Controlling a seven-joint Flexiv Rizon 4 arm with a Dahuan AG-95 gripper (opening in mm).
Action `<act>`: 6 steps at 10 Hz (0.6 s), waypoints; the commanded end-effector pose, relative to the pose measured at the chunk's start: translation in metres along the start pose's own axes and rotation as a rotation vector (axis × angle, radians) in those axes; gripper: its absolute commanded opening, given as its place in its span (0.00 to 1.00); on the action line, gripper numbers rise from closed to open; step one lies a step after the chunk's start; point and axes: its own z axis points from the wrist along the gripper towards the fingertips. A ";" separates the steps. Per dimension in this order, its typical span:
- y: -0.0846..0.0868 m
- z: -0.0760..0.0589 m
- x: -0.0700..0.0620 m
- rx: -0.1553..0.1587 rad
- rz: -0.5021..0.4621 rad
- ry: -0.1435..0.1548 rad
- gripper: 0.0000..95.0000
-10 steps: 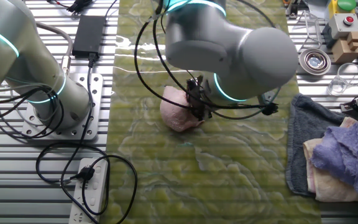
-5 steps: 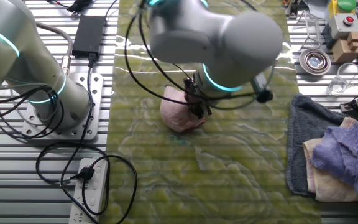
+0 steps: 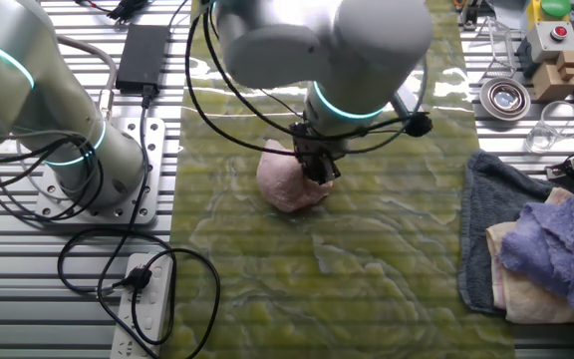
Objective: Clean the table with a cloth
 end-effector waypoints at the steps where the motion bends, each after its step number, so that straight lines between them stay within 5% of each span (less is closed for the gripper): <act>1: 0.000 0.001 -0.002 -0.028 -0.035 -0.006 0.00; 6: 0.000 0.001 -0.002 -0.076 -0.079 -0.059 0.00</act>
